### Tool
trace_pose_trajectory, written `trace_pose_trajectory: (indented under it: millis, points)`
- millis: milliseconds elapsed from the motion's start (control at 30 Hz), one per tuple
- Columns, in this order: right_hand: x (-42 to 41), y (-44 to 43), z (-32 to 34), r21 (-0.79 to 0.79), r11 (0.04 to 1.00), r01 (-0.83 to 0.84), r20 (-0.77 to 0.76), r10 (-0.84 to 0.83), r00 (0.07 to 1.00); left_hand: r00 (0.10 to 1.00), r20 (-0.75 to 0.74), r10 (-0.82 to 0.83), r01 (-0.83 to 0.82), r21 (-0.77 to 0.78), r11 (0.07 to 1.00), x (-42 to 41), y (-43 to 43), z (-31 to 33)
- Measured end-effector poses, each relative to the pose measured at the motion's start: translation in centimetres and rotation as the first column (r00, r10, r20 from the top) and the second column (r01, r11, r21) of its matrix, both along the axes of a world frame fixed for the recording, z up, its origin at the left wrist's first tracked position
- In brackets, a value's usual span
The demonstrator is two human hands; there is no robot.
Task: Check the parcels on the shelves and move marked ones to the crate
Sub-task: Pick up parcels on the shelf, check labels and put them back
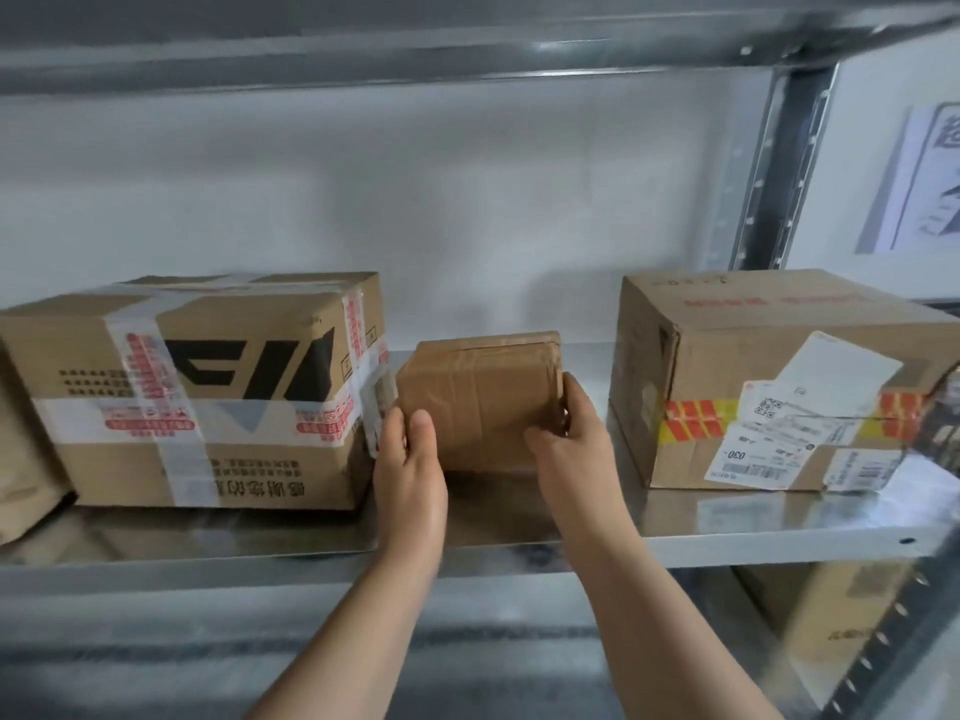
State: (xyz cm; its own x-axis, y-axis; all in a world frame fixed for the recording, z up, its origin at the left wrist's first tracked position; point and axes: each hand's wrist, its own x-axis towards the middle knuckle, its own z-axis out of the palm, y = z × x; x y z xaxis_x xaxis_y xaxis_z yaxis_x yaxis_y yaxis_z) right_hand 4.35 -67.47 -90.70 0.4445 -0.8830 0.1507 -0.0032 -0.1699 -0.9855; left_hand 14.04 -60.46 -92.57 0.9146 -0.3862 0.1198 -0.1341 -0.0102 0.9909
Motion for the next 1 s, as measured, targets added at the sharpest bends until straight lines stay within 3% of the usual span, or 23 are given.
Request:
trace_pose_trajectory:
  millis: [200, 300, 500, 767, 900, 1000]
  points:
    - [-1.6, 0.4, 2.1, -0.039, 0.997, 0.073, 0.095, -0.069, 0.993, 0.992, -0.088, -0.09, 0.079, -0.116, 0.99, -0.8, 2.2, 2.0]
    - [-2.4, 0.7, 2.8, 0.052, 0.996, 0.077, 0.206, -0.086, 0.975, 0.975, -0.134, -0.179, 0.146, -0.224, 0.963, -0.8, 3.4, 2.8]
    - [-4.5, 1.4, 3.6, 0.187, 0.98, -0.063, 0.352, -0.007, 0.936, 0.911, -0.085, -0.403, 0.323, -0.461, 0.827, -0.7, 5.5, 4.5]
    - [-4.7, 3.0, 4.7, 0.272, 0.958, -0.096, 0.439, -0.034, 0.898, 0.783, -0.17, -0.598, 0.434, -0.539, 0.722, 0.7, 7.8, 5.1]
    - [-4.0, 3.6, 4.8, 0.29, 0.956, -0.05, 0.418, -0.079, 0.905, 0.671, -0.15, -0.726, 0.565, -0.531, 0.632, 1.0, 8.2, 4.5]
    - [-3.6, 4.0, 5.0, 0.271, 0.962, -0.038, 0.377, -0.069, 0.924, 0.635, -0.146, -0.759, 0.577, -0.564, 0.591, 0.2, 7.9, 4.2]
